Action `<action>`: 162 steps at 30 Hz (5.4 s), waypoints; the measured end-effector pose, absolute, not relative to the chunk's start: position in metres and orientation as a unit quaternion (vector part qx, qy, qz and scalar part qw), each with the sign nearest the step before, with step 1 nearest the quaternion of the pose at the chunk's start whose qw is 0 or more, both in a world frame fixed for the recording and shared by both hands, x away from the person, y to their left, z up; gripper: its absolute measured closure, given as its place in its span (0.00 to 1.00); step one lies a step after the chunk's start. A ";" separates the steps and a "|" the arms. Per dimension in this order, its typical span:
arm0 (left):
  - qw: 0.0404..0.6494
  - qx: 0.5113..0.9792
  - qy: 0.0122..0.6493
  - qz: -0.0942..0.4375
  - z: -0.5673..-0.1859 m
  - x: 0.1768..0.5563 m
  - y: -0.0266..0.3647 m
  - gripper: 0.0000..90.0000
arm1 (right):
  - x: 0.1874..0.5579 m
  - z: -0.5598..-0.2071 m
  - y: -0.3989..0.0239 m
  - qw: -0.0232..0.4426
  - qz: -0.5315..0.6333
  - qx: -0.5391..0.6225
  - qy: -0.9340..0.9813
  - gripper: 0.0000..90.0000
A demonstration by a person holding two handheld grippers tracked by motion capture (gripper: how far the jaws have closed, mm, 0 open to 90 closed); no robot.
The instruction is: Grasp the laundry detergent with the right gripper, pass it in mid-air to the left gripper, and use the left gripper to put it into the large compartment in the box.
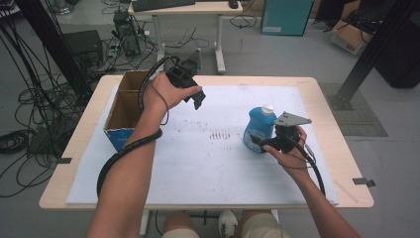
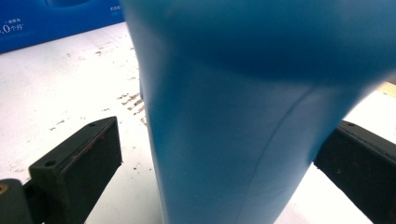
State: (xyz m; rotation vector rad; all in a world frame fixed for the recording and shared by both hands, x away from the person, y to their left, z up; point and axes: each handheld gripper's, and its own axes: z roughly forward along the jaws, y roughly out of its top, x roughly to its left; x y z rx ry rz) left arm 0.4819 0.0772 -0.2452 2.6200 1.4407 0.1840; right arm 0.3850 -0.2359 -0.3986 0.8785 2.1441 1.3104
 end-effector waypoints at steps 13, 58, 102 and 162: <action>0.073 0.873 0.478 0.062 -0.244 0.482 0.077 0.06 | 0.385 -0.399 -0.235 0.239 0.479 0.321 0.782 0.01; 0.065 0.877 0.472 0.064 -0.244 0.482 0.078 0.06 | 0.392 -0.409 -0.237 0.236 0.482 0.307 0.786 0.32; 0.064 0.875 0.475 0.074 -0.238 0.476 0.080 0.06 | 0.392 -0.411 -0.237 0.212 0.498 0.300 0.786 0.47; 0.063 0.877 0.468 0.085 -0.233 0.473 0.076 0.06 | 0.392 -0.411 -0.238 0.215 0.498 0.298 0.785 0.49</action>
